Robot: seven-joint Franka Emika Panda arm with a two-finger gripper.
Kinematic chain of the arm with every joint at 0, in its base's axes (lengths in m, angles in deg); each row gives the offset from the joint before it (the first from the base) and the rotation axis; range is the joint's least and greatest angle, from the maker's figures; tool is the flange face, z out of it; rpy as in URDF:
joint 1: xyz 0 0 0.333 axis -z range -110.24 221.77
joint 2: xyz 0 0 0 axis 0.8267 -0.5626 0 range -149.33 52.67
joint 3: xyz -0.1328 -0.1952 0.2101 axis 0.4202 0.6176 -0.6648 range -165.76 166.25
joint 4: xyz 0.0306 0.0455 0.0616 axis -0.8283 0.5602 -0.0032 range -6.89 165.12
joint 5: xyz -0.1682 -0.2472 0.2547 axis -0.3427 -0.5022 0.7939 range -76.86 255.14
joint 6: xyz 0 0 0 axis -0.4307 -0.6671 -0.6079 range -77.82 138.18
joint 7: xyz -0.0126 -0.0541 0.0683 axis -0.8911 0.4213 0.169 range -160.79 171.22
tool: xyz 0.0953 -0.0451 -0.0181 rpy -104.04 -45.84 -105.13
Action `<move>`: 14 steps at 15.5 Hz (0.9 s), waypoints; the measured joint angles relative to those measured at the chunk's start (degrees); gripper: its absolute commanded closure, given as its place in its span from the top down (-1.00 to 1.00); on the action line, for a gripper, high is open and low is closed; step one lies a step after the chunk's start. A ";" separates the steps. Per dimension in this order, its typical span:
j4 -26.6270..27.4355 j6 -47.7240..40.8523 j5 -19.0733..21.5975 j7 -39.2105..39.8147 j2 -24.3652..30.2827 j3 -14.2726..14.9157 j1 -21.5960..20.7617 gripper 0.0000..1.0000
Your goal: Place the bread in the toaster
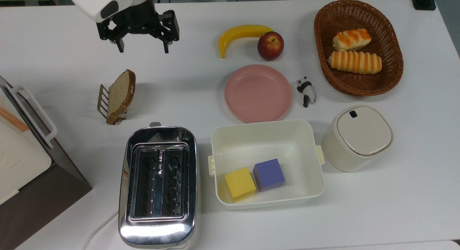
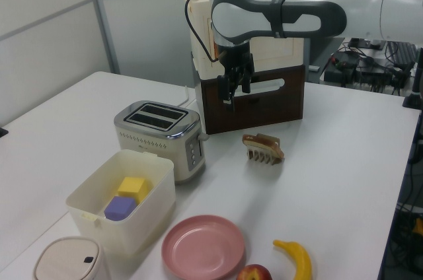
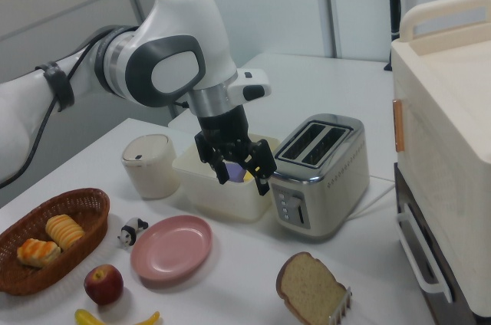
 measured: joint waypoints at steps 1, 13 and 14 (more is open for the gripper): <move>0.00 0.00 0.00 0.00 0.00 0.00 0.02 1.00; 0.05 0.00 -0.15 -1.81 0.00 0.28 0.85 1.00; 0.05 0.00 -0.15 -1.82 0.00 0.28 0.85 1.00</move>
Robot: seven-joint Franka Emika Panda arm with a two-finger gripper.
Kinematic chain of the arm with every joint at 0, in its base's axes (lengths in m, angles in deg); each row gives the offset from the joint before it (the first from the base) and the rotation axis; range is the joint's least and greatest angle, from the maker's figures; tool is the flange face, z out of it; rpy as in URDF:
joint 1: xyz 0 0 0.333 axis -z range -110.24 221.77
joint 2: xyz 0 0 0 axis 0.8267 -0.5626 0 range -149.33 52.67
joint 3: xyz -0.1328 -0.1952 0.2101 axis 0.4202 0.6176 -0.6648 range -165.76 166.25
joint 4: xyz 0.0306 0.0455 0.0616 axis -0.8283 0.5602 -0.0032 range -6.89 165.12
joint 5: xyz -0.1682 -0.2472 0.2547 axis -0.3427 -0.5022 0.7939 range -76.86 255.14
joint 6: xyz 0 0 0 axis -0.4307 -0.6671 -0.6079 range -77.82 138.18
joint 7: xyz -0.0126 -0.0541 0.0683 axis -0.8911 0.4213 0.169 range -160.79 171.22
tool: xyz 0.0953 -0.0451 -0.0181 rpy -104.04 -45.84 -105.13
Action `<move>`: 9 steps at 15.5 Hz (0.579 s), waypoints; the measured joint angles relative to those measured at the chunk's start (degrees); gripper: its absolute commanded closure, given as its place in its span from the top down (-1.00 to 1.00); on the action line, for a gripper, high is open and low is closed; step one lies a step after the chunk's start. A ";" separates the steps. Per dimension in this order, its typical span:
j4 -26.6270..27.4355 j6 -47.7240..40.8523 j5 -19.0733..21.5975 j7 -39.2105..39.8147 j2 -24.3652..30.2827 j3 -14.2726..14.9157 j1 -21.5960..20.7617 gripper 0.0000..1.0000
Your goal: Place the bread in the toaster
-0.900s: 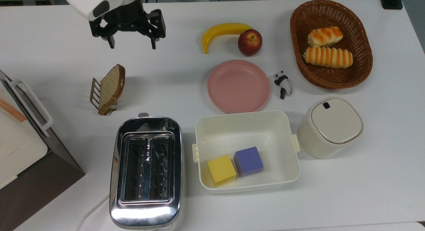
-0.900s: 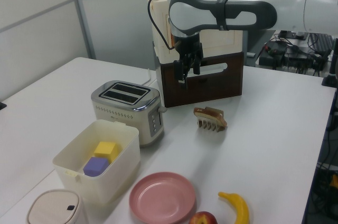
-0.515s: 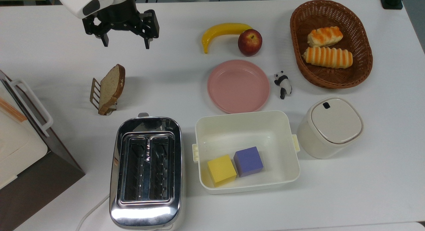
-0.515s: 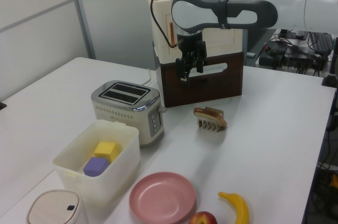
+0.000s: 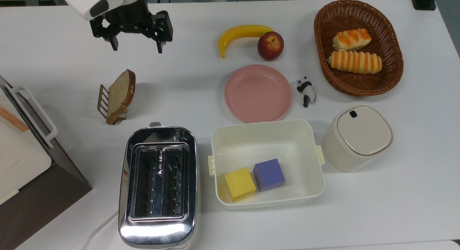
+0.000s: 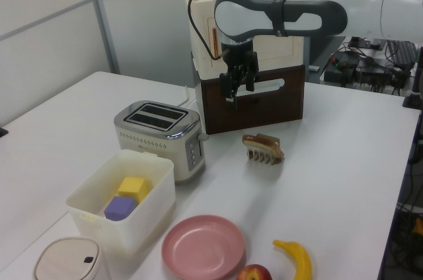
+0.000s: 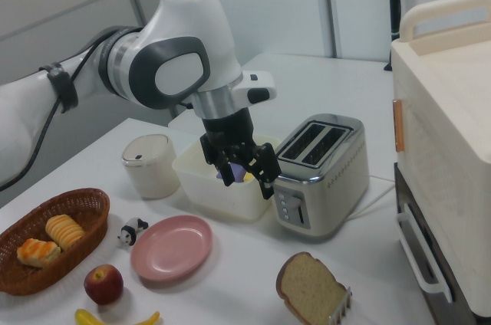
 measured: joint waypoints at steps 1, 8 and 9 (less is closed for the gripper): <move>0.00 0.00 0.00 0.00 0.00 0.00 0.00 1.00; 0.00 0.00 -0.08 0.00 0.00 0.00 0.00 1.00; 0.01 0.00 -0.54 0.00 0.00 0.00 0.00 1.00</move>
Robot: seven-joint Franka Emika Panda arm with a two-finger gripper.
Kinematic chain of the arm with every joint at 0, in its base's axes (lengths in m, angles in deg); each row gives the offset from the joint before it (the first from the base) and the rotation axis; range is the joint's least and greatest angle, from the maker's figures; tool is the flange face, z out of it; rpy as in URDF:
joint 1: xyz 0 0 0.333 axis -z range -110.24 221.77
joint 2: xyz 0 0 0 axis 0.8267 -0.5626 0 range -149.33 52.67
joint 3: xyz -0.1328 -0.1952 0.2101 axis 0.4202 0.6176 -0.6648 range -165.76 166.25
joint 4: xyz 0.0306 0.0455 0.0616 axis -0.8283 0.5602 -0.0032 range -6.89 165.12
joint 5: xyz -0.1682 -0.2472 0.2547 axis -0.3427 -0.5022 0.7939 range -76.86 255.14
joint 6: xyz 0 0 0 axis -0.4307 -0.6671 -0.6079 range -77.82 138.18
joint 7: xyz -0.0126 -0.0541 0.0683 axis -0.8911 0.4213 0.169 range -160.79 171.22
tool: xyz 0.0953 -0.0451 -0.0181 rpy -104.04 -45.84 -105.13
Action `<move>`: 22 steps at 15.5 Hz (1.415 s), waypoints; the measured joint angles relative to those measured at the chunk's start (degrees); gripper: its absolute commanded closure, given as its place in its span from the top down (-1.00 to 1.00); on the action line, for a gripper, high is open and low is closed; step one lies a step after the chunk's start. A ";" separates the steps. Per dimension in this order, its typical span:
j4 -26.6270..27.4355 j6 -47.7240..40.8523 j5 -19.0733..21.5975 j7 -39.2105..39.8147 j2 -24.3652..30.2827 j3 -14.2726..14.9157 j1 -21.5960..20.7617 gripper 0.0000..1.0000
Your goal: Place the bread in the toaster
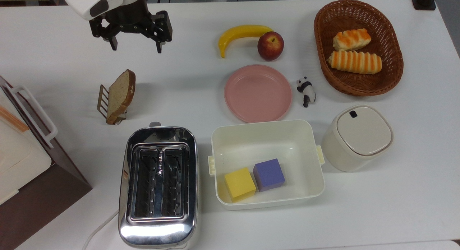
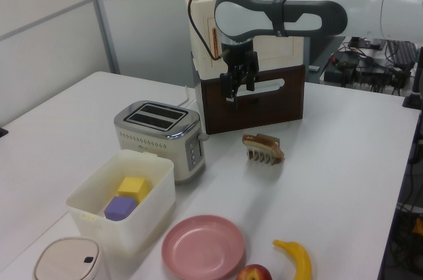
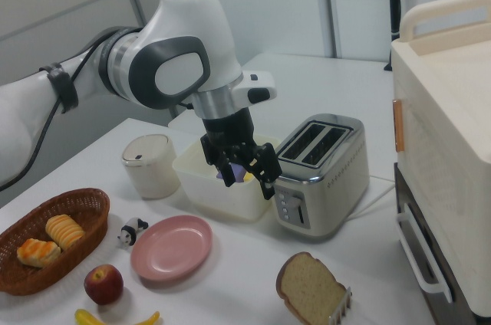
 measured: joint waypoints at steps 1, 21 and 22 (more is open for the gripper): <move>0.00 0.00 -0.33 0.00 0.00 0.00 0.00 1.00; 1.60 0.00 -3.69 0.00 -5.02 0.09 2.94 1.00; 1.65 0.00 -4.09 0.00 -5.81 0.06 2.94 1.00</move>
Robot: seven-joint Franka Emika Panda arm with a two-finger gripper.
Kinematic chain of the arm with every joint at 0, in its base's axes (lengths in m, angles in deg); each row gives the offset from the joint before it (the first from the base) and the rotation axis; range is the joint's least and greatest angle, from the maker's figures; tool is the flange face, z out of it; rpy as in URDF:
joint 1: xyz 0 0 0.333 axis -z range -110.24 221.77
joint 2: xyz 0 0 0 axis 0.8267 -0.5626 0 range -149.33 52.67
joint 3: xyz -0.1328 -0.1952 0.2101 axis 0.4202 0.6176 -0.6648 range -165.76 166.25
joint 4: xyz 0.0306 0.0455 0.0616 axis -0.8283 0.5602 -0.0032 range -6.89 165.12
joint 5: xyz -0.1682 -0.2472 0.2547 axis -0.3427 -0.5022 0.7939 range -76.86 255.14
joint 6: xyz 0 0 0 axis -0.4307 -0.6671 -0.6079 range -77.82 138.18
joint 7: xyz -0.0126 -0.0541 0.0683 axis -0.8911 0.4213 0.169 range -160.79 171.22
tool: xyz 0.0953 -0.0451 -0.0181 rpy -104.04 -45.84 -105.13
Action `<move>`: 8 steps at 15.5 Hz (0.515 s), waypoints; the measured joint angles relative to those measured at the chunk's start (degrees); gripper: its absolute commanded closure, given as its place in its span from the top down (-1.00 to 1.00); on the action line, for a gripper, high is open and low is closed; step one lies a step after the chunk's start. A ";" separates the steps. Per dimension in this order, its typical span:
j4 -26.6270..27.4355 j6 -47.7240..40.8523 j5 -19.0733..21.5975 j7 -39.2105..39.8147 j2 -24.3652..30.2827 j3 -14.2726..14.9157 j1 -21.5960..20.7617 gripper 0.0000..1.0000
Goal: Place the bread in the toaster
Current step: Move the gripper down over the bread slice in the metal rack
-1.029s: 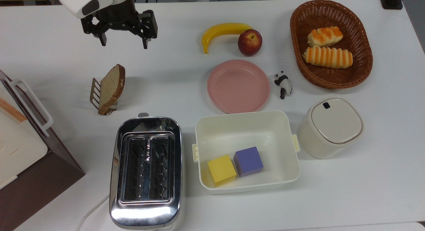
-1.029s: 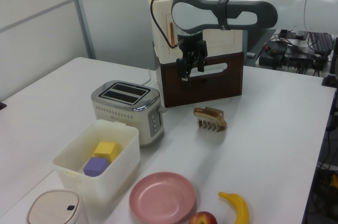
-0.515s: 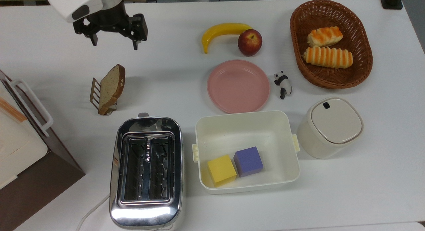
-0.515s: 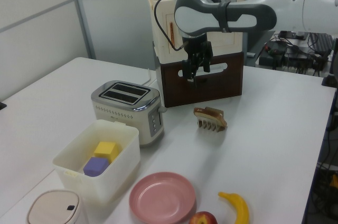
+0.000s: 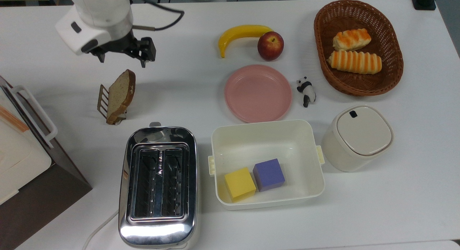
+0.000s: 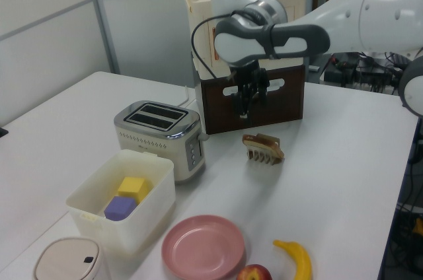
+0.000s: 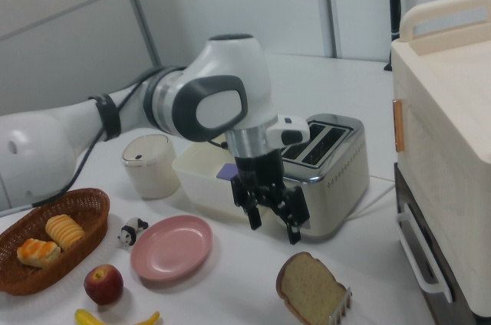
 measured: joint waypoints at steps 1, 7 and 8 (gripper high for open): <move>0.03 0.00 -0.22 0.00 -0.82 -0.01 0.00 1.00; 0.09 0.79 -0.27 0.00 -4.15 -0.14 -0.05 0.87; 0.09 0.93 -0.28 0.00 -4.41 -0.16 -0.10 0.72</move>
